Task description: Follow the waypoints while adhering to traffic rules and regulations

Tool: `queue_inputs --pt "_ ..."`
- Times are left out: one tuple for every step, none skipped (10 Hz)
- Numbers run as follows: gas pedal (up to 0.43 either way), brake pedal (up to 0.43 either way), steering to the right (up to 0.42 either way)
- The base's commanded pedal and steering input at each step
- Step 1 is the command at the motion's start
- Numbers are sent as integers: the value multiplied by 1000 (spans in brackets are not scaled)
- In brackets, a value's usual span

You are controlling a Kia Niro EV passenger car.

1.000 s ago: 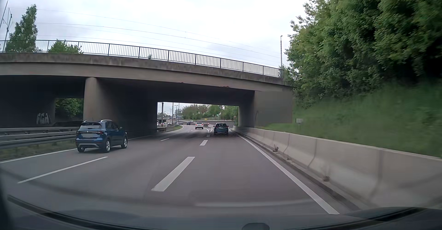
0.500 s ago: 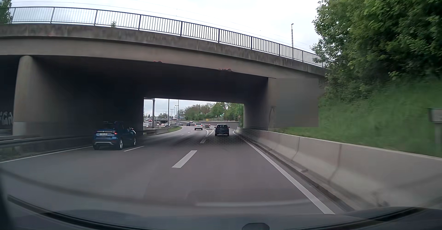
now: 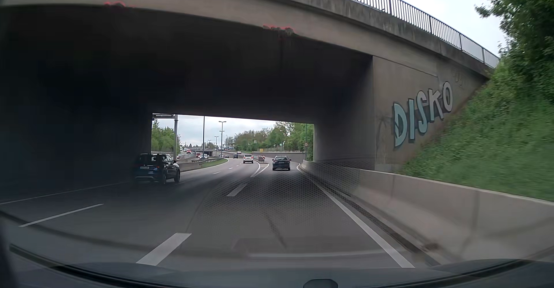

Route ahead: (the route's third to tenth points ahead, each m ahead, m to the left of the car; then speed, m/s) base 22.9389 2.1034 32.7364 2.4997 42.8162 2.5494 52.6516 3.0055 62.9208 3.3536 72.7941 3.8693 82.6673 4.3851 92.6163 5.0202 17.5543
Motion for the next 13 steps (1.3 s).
queue_inputs --pt "130 0 -8" --pt "130 0 -8" --pt "130 0 -8" --pt "130 0 -8" --pt "130 0 -8" --pt "130 0 -7" --pt "130 0 -3" --pt "130 0 -3" --pt "130 0 -2" --pt "130 0 -1" --pt "130 0 -1" --pt "110 0 1" --pt "79 0 2"
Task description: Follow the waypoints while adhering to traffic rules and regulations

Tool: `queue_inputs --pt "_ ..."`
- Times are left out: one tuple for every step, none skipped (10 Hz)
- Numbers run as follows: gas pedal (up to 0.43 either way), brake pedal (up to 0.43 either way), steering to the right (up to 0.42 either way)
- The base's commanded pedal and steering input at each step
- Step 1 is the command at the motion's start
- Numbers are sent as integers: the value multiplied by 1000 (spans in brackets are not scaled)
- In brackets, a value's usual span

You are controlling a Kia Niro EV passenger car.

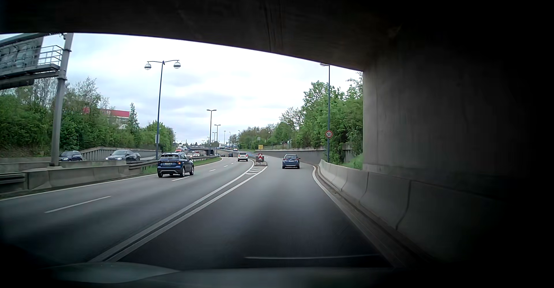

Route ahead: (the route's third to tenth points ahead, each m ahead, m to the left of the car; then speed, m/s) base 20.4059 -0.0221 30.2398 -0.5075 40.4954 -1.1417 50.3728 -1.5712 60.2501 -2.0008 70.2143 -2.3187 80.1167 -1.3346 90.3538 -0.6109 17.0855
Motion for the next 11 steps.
queue_inputs --pt "79 0 2" --pt "67 0 3" --pt "59 0 3" --pt "59 0 2" --pt "59 0 3" --pt "59 0 2" --pt "59 0 2" --pt "59 0 3" --pt "59 0 2" --pt "67 0 2" --pt "118 0 2"
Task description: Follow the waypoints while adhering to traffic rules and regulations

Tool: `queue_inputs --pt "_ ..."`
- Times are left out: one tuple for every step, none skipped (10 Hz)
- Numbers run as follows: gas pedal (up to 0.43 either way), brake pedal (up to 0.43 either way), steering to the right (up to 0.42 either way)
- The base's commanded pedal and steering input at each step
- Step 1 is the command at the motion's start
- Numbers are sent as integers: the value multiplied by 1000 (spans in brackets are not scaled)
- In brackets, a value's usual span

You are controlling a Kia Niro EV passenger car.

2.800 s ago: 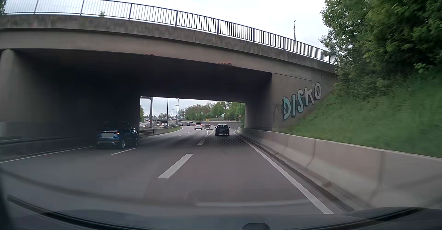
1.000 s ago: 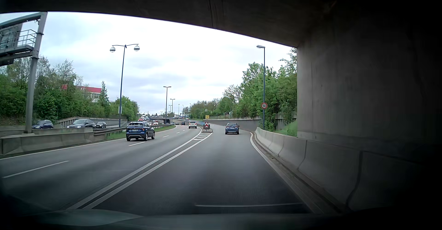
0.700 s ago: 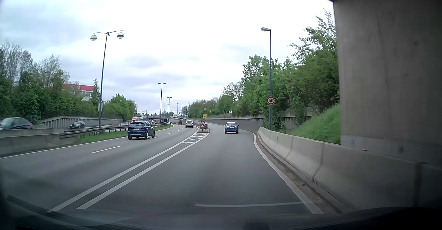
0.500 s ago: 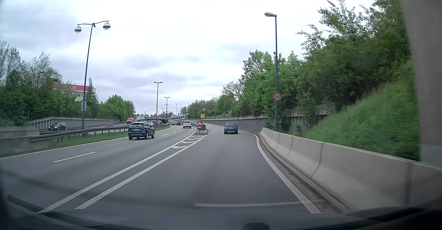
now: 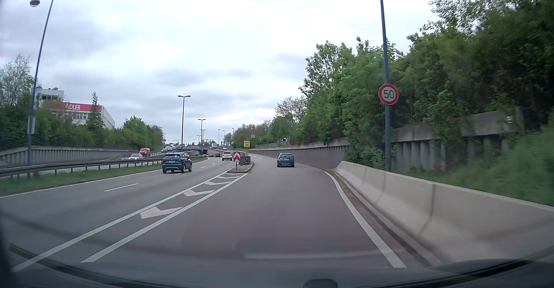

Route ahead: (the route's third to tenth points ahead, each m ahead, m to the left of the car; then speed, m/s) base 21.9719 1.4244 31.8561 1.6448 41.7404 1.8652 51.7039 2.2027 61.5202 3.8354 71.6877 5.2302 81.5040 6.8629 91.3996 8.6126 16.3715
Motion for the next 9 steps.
queue_inputs --pt "118 0 2" --pt "118 0 2" --pt "118 0 2" --pt "118 0 2" --pt "118 0 2" --pt "118 0 2" --pt "118 0 2" --pt "130 0 2" --pt "138 0 2"
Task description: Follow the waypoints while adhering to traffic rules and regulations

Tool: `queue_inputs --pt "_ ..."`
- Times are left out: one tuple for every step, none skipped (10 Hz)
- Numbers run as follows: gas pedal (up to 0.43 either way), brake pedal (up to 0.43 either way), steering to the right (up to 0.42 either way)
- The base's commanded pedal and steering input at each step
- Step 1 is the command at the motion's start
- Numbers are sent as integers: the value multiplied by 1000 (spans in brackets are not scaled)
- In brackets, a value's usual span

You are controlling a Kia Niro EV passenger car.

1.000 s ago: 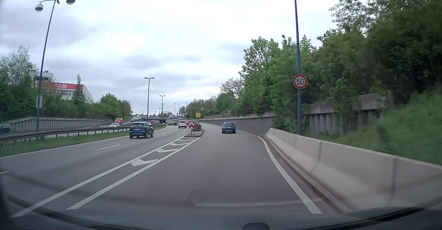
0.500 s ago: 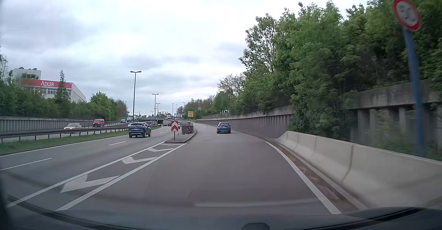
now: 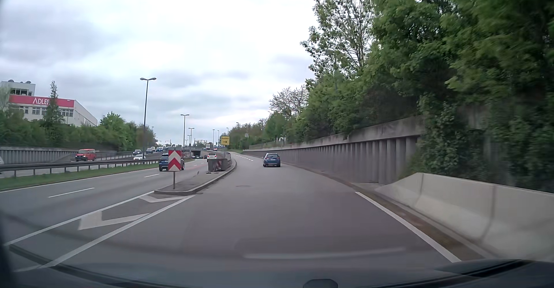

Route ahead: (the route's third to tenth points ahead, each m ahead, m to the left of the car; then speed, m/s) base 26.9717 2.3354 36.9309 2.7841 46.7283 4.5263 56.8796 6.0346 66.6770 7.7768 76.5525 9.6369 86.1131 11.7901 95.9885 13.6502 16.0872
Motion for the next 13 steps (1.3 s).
queue_inputs --pt "150 0 1" --pt "150 0 1" --pt "169 0 1" --pt "169 0 1" --pt "169 0 -2" --pt "169 0 -8" --pt "169 0 -12" --pt "169 0 -16" --pt "177 0 -19" --pt "177 0 -22" --pt "177 0 -21" --pt "177 0 -21" --pt "177 0 -21"
